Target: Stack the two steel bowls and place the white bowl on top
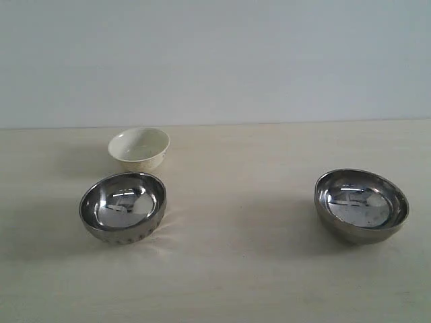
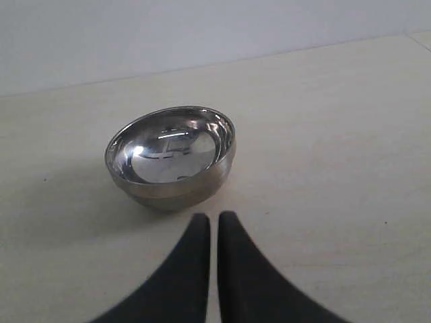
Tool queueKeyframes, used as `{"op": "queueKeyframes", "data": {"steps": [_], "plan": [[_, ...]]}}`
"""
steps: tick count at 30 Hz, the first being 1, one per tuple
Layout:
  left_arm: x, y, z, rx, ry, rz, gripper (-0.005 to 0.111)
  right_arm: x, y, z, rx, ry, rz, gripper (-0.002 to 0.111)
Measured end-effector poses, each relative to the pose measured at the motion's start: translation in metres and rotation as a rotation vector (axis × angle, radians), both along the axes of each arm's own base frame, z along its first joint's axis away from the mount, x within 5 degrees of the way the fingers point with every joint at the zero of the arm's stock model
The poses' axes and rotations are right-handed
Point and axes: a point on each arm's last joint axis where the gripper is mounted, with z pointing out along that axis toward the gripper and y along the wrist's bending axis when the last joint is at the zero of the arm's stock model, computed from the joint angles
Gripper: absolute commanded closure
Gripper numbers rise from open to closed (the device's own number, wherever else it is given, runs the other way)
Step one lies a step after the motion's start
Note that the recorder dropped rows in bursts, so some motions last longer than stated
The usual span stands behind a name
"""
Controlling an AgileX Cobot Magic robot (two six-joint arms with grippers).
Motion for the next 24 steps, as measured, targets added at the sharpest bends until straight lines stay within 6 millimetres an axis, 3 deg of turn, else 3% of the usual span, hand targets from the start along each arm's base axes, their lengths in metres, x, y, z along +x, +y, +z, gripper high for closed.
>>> {"op": "queueKeyframes", "data": {"steps": [16, 19, 24], "plan": [[0.0, 0.0, 0.0, 0.0, 0.0, 0.0, 0.103, 0.0, 0.0, 0.0, 0.027, 0.0, -0.003, 0.108], [0.0, 0.0, 0.0, 0.0, 0.0, 0.0, 0.103, 0.0, 0.003, 0.0, 0.189, 0.012, -0.014, 0.108], [0.0, 0.0, 0.0, 0.0, 0.0, 0.0, 0.103, -0.001, 0.012, 0.002, 0.646, 0.06, -0.042, 0.108]]}}
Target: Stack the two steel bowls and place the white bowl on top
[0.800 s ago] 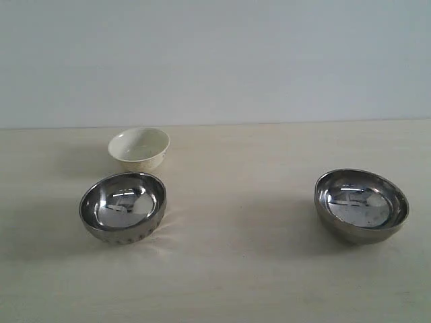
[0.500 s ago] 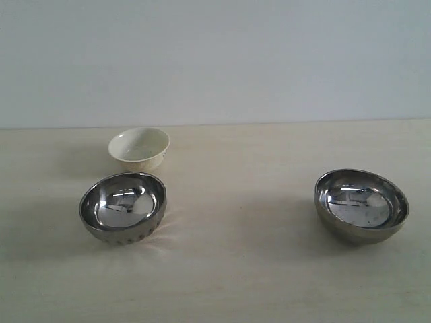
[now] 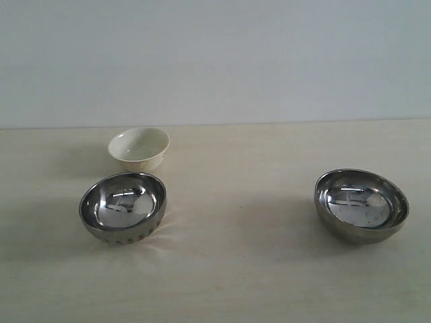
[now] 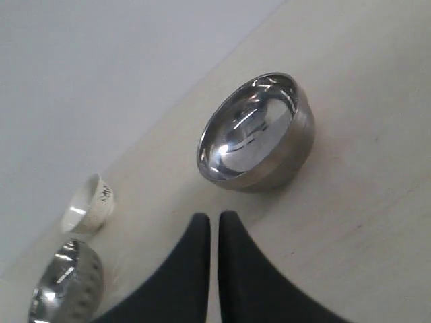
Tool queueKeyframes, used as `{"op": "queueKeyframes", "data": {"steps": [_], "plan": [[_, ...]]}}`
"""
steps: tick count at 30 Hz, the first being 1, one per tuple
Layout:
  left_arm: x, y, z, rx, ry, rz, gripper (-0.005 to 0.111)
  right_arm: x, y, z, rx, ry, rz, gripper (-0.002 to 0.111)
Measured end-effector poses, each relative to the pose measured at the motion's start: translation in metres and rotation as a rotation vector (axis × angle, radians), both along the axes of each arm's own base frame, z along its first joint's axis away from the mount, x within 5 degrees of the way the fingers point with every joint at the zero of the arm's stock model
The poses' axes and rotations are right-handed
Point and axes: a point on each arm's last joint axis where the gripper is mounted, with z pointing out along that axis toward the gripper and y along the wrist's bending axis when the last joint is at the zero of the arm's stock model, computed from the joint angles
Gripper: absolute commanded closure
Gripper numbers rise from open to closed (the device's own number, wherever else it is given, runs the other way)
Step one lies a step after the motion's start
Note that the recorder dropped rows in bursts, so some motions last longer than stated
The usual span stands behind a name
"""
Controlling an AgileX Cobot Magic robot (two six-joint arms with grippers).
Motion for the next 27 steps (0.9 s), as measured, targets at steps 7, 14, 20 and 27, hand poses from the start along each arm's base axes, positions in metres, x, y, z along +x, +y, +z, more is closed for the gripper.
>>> {"op": "queueKeyframes", "data": {"steps": [7, 14, 20, 27], "plan": [[0.0, 0.0, 0.0, 0.0, 0.0, 0.0, 0.103, 0.001, 0.001, 0.003, 0.076, -0.018, -0.012, 0.108], [0.0, 0.0, 0.0, 0.0, 0.0, 0.0, 0.103, 0.002, -0.001, 0.008, 0.088, -0.073, -0.034, 0.108], [0.0, 0.0, 0.0, 0.0, 0.0, 0.0, 0.103, 0.004, -0.005, 0.017, 0.078, -0.182, -0.072, 0.108], [0.0, 0.0, 0.0, 0.0, 0.0, 0.0, 0.103, 0.003, -0.007, 0.061, -0.047, -0.322, -0.078, 0.108]]}}
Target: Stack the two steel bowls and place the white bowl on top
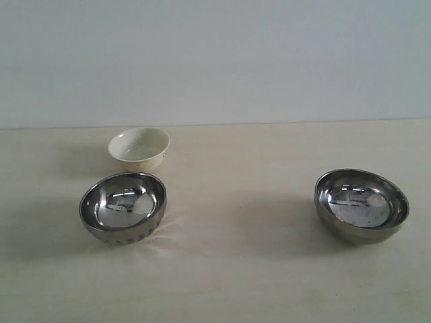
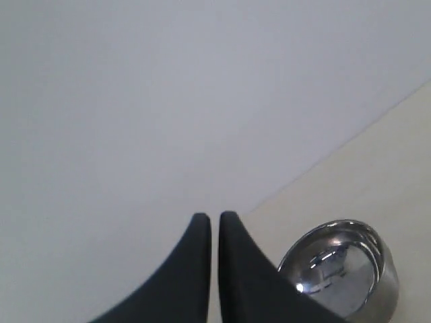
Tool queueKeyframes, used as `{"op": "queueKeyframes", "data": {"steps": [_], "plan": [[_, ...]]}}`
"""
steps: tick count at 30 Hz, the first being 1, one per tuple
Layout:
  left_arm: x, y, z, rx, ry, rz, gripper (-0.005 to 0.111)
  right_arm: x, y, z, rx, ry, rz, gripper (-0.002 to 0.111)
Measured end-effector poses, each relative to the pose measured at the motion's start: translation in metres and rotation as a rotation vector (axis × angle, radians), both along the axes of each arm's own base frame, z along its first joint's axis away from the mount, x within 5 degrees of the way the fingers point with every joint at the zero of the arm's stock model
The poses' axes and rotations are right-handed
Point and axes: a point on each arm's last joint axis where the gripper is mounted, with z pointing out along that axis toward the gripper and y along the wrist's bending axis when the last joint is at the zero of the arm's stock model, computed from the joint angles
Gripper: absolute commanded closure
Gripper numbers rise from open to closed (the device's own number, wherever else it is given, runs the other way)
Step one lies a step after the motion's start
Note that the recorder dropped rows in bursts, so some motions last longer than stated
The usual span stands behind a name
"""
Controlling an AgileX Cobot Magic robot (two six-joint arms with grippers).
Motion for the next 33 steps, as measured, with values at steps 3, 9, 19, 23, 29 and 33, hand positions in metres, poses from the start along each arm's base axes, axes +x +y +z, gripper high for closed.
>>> {"op": "queueKeyframes", "data": {"steps": [3, 9, 19, 23, 29, 33], "plan": [[0.0, 0.0, 0.0, 0.0, 0.0, 0.0, 0.103, 0.012, 0.001, 0.019, -0.079, 0.038, -0.003, 0.108], [0.0, 0.0, 0.0, 0.0, 0.0, 0.0, 0.103, 0.055, 0.004, 0.048, -0.193, 0.17, 0.008, 0.108], [0.0, 0.0, 0.0, 0.0, 0.0, 0.0, 0.103, 0.166, 0.019, 0.054, -0.419, 0.617, 0.185, 0.108], [0.0, 0.0, 0.0, 0.0, 0.0, 0.0, 0.103, 0.204, 0.017, 0.048, -0.526, 0.847, 0.226, 0.095], [0.0, 0.0, 0.0, 0.0, 0.0, 0.0, 0.103, 0.232, 0.004, 0.046, -0.665, 1.015, 0.14, 0.058], [0.0, 0.0, 0.0, 0.0, 0.0, 0.0, 0.103, 0.242, 0.002, 0.041, -0.682, 1.036, 0.128, 0.057]]}}
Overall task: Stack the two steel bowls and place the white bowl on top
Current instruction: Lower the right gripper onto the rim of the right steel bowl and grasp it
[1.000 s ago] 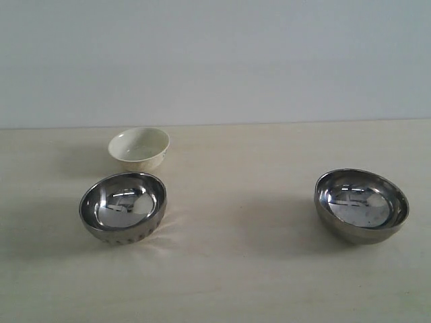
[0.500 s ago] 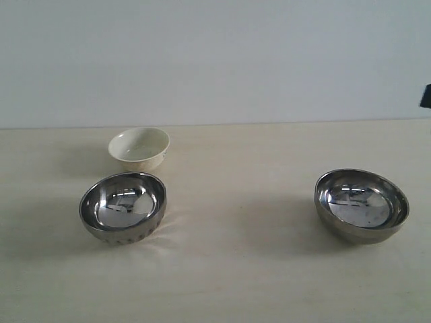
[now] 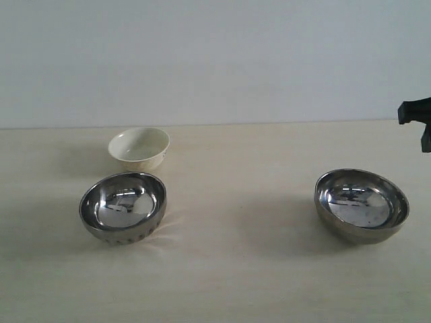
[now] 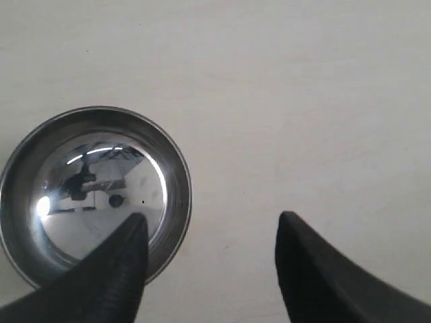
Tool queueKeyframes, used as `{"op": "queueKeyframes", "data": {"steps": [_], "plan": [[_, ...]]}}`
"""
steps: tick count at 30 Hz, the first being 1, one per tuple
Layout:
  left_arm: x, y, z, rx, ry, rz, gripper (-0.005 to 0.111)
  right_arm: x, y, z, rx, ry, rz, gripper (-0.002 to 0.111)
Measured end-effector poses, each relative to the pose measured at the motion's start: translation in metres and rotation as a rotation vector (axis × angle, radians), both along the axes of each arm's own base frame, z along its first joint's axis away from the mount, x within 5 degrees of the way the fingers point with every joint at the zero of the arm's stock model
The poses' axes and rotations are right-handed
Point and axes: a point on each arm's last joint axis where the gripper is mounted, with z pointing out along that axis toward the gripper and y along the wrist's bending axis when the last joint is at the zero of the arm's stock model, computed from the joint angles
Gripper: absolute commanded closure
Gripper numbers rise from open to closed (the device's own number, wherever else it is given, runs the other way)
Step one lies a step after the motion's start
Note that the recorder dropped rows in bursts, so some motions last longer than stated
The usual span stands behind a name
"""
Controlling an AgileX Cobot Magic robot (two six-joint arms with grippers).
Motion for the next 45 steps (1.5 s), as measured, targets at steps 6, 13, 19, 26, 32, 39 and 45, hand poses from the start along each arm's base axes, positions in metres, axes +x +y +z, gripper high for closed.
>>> {"op": "queueKeyframes", "data": {"steps": [6, 13, 19, 26, 32, 39, 45], "plan": [[0.0, 0.0, 0.0, 0.0, 0.0, 0.0, 0.103, 0.019, 0.001, -0.032, -0.015, 0.102, 0.001, 0.057], [0.0, 0.0, 0.0, 0.0, 0.0, 0.0, 0.103, 0.037, 0.007, -0.077, 0.024, 0.211, 0.018, 0.057], [0.0, 0.0, 0.0, 0.0, 0.0, 0.0, 0.103, 0.048, 0.01, -0.101, 0.047, 0.22, 0.031, 0.057], [0.0, 0.0, 0.0, 0.0, 0.0, 0.0, 0.103, 0.057, 0.011, -0.126, 0.049, 0.239, 0.036, 0.074], [0.0, 0.0, 0.0, 0.0, 0.0, 0.0, 0.103, 0.061, 0.011, -0.139, 0.051, 0.238, 0.039, 0.108], [0.0, 0.0, 0.0, 0.0, 0.0, 0.0, 0.103, 0.064, 0.013, -0.136, 0.066, 0.216, 0.035, 0.108], [0.0, 0.0, 0.0, 0.0, 0.0, 0.0, 0.103, 0.058, 0.012, -0.119, 0.064, 0.215, 0.044, 0.108]]}}
